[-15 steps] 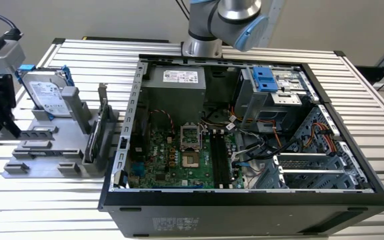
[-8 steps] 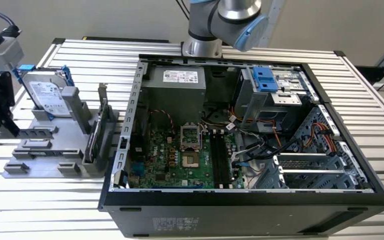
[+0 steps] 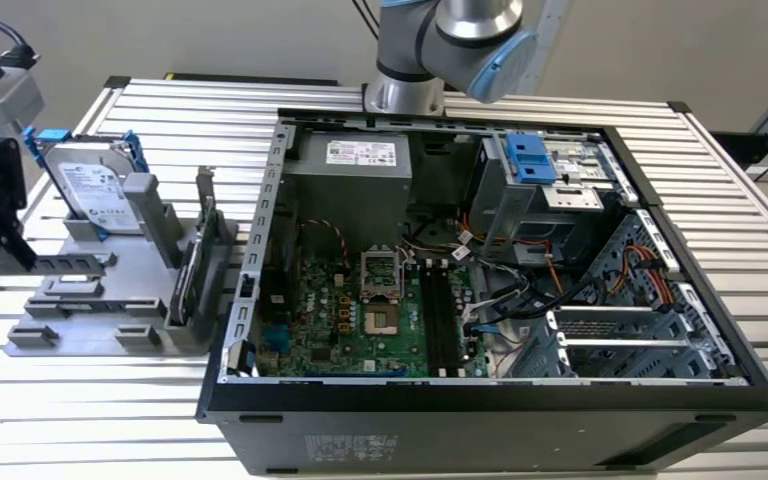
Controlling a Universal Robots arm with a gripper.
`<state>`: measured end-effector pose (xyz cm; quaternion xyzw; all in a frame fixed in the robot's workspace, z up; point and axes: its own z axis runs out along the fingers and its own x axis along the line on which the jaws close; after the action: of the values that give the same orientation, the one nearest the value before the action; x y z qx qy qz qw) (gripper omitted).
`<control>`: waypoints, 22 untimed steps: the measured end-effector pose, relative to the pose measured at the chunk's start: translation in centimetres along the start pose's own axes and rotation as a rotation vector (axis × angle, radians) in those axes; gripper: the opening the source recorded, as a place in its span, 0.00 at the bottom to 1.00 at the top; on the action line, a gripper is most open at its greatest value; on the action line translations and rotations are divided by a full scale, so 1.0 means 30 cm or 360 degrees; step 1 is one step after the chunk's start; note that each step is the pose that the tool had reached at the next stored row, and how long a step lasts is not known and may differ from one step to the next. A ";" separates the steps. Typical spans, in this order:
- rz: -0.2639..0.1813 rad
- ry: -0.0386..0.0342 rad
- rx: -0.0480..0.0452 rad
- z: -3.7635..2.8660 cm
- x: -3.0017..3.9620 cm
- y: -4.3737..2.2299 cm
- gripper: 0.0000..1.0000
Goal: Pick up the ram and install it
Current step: 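Pick up the ram and move it above insertion slot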
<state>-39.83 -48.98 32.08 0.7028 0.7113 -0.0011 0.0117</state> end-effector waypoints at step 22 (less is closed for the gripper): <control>0.0000 0.0000 0.0000 -0.037 -0.001 0.001 0.00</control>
<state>-39.83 -48.98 33.18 0.7028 0.7113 -0.0011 0.0117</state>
